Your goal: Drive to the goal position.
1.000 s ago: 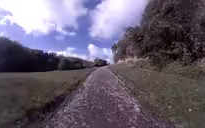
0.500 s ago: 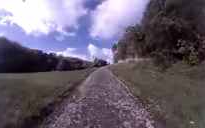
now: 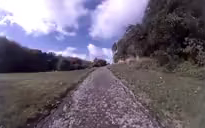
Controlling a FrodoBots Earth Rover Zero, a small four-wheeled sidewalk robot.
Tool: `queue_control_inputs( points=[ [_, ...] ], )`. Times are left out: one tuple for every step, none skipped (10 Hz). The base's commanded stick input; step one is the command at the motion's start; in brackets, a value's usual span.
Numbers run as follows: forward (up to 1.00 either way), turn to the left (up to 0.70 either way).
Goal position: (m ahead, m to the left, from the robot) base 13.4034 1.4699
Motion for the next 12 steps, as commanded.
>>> queue_control_inputs(
  points=[
    [1.0,0.0],
    [1.0,0.0],
    [1.0,0.0],
    [1.0,0.0],
    [1.0,0.0],
    [1.0,0.0],
    [1.0,0.0],
    [1.0,0.0],
    [1.0,0.0],
    [1.0,0.0],
    [1.0,0.0],
    [1.0,0.0]
  ],
)
